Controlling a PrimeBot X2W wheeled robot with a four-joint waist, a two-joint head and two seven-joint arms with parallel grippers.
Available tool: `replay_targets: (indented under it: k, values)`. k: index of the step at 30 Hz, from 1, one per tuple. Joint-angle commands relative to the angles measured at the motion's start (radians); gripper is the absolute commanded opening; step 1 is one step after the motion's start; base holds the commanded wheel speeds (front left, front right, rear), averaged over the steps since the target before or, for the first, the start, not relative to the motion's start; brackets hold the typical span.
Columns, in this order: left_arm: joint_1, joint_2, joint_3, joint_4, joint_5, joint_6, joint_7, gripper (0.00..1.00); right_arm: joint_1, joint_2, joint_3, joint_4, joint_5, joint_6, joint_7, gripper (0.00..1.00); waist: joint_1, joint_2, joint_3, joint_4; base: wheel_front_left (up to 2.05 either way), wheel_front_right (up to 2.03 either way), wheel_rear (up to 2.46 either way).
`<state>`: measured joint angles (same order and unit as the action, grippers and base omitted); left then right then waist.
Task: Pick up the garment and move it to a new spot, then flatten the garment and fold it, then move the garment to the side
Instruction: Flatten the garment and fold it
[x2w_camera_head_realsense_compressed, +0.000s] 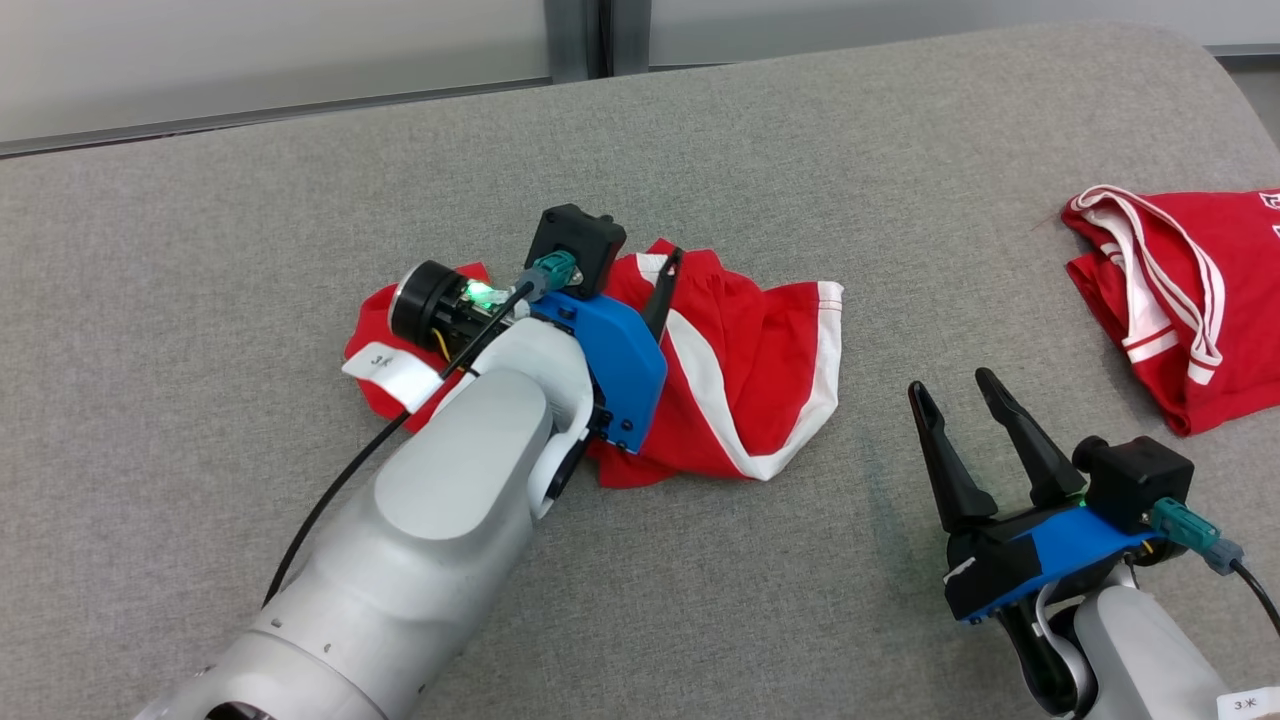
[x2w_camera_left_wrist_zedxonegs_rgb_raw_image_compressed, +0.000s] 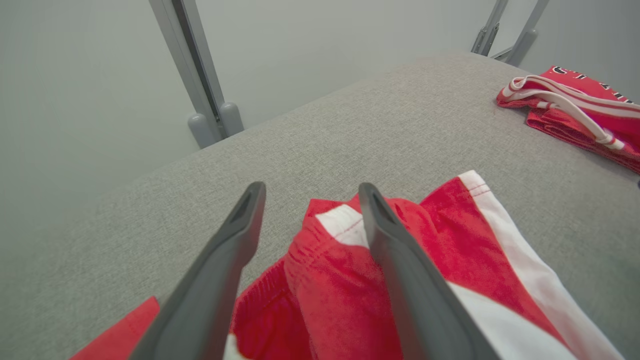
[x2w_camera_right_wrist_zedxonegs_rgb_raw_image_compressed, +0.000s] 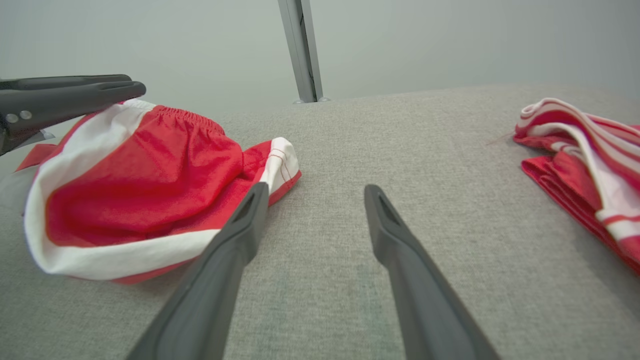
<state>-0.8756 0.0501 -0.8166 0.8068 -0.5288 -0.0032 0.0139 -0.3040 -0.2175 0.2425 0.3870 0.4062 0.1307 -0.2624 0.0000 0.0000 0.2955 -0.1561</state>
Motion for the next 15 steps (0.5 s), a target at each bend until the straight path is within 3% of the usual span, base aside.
replay_targets:
  k: [1, 7, 10, 11, 13, 14, 15]
  values:
    - [-0.021, 0.0, -0.03, 0.009, -0.034, -0.021, 0.024, 1.0, -0.005, 0.005, 0.001, 0.001, -0.001, 0.0, -0.003, 1.0, 0.0, 0.0, 0.0, -0.001, 0.0, 0.0, 0.0]
    - [-0.026, 0.001, -0.112, 0.035, -0.101, -0.056, 0.097, 1.0, -0.004, 0.004, -0.007, -0.002, -0.006, 0.0, -0.003, 1.0, 0.0, 0.0, -0.001, 0.003, 0.0, 0.0, 0.0]
    - [-0.03, 0.001, -0.149, 0.052, -0.123, -0.051, 0.116, 0.99, -0.004, -0.001, -0.007, -0.002, -0.007, 0.0, -0.003, 1.0, 0.0, 0.0, -0.002, 0.009, 0.0, 0.0, 0.0]
    - [-0.033, 0.001, -0.16, 0.057, -0.129, -0.051, 0.118, 0.65, -0.004, -0.002, -0.007, -0.003, -0.007, 0.0, -0.003, 1.0, 0.0, 0.0, -0.002, 0.011, 0.0, 0.0, 0.0]
    - [-0.027, 0.001, -0.18, 0.065, -0.148, -0.053, 0.128, 0.32, -0.004, -0.001, -0.005, -0.004, -0.009, 0.0, -0.003, 1.0, 0.0, 0.0, -0.004, 0.015, 0.0, 0.0, 0.0]
    - [-0.023, 0.001, -0.189, 0.068, -0.157, -0.056, 0.137, 0.04, -0.004, 0.001, -0.003, -0.006, -0.008, 0.0, -0.003, 1.0, 0.0, 0.0, -0.004, 0.017, 0.0, 0.0, 0.0]
    - [-0.023, 0.001, -0.2, 0.071, -0.16, -0.057, 0.143, 0.0, -0.004, 0.0, 0.0, -0.006, -0.007, 0.0, -0.003, 1.0, 0.0, 0.0, -0.004, 0.019, 0.0, 0.0, 0.0]
